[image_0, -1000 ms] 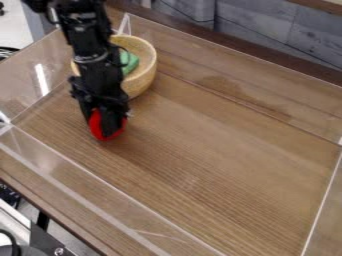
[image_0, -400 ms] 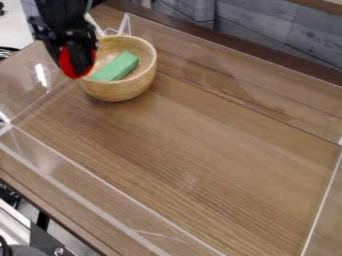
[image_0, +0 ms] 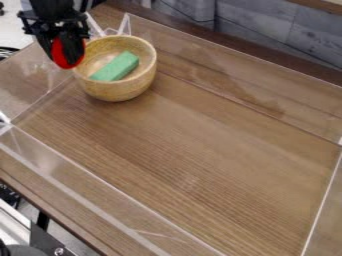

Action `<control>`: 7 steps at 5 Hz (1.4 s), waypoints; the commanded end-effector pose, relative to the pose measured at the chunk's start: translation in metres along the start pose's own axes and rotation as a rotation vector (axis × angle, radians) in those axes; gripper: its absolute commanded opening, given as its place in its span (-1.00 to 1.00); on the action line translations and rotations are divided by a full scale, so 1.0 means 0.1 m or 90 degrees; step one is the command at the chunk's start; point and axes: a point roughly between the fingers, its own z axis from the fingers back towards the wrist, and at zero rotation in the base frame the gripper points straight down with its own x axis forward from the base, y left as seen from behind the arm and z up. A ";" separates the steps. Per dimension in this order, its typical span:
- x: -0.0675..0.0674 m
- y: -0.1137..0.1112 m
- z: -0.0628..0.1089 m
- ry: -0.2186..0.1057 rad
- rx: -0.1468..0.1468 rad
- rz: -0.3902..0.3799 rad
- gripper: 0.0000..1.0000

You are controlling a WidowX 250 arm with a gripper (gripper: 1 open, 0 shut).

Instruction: Move the red fruit to the left

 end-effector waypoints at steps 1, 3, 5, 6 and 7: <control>0.09 0.01 0.15 -0.030 0.006 0.015 1.00; 0.08 0.09 0.07 -0.030 0.013 0.028 -1.00; 0.06 0.22 -0.01 -0.031 0.010 0.050 1.00; 0.11 0.23 0.00 -0.032 0.014 0.062 -1.00; 0.23 0.24 -0.06 -0.035 0.019 0.089 -1.00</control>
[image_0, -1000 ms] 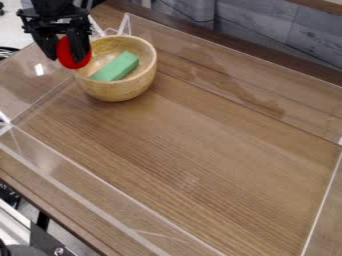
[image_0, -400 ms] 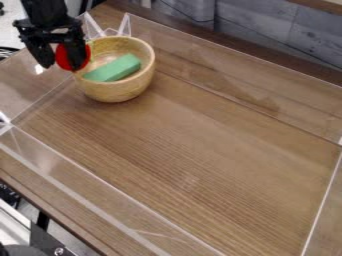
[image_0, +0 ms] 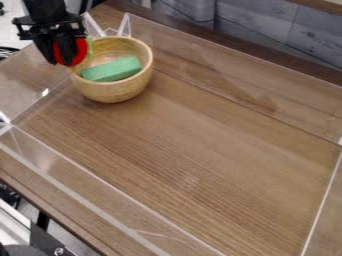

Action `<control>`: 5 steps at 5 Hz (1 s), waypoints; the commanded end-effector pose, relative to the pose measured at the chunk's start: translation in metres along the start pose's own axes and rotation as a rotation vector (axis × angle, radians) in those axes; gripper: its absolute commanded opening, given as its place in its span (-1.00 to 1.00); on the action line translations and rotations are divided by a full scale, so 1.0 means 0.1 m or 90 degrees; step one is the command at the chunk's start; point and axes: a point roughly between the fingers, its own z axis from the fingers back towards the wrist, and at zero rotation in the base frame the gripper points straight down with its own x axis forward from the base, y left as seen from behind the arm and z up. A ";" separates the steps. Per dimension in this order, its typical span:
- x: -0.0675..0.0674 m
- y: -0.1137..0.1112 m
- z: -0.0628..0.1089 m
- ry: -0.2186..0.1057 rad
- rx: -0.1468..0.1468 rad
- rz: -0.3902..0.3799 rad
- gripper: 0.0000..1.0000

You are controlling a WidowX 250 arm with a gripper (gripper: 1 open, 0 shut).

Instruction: Move the red fruit to the left

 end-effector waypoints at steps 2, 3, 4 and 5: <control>0.18 -0.07 0.05 -0.032 0.012 0.019 -1.00; 0.18 -0.07 0.02 -0.031 0.010 0.011 -1.00; 0.24 -0.10 0.12 -0.031 0.005 0.005 -1.00; 0.30 -0.13 0.19 -0.028 -0.004 0.002 -1.00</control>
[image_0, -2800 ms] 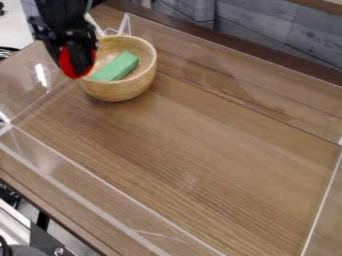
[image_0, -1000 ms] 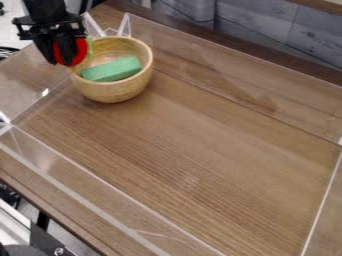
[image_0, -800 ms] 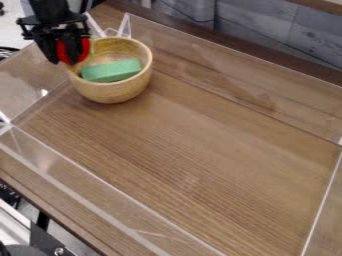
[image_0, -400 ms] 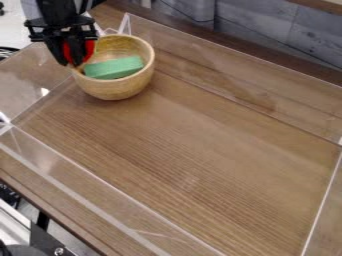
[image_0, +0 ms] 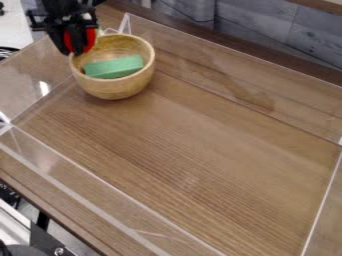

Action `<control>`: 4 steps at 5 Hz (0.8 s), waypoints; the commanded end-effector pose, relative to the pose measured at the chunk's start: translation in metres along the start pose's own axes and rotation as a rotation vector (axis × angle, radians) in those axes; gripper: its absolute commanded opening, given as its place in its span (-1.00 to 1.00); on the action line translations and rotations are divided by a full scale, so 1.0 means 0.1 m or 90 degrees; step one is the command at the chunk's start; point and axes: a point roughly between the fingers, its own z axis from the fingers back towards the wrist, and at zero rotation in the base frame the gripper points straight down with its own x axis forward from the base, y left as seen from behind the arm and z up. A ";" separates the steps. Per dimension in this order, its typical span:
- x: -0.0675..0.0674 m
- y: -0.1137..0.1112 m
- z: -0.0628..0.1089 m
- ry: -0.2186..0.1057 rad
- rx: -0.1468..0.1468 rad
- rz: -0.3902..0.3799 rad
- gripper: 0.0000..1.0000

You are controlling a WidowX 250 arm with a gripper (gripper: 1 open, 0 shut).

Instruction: Move the red fruit to the left

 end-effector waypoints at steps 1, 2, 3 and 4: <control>0.06 0.00 0.00 -0.031 0.004 0.026 -1.00; 0.01 0.01 -0.15 -0.030 0.000 0.063 -1.00; 0.01 -0.02 -0.08 -0.023 -0.002 0.049 -1.00; -0.10 0.05 -0.12 -0.017 -0.002 0.042 -1.00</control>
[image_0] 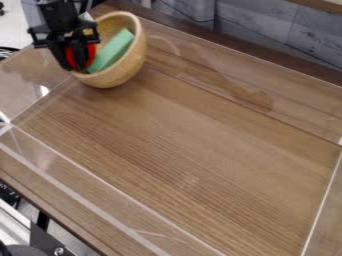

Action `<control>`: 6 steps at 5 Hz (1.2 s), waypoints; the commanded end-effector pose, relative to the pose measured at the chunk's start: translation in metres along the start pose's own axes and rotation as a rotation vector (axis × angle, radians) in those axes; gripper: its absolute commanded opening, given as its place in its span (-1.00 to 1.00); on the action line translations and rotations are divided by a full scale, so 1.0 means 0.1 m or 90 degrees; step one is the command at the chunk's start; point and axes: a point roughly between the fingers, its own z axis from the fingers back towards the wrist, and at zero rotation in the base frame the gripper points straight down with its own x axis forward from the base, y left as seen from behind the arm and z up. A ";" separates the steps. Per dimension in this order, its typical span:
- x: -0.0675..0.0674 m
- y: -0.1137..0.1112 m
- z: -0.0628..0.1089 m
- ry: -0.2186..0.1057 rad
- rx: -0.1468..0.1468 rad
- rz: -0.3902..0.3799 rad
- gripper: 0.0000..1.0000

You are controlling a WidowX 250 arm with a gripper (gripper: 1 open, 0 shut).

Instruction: Move the red fruit to the left

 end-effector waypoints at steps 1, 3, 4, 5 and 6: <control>-0.05 0.08 0.10 -0.023 0.008 -0.019 -1.00; -0.19 0.06 -0.12 -0.013 0.000 0.001 -1.00; -0.27 0.06 -0.21 -0.009 -0.006 0.012 -1.00; -0.27 0.07 -0.21 -0.005 -0.014 0.027 -1.00; -0.29 0.08 -0.20 -0.002 -0.022 0.042 -1.00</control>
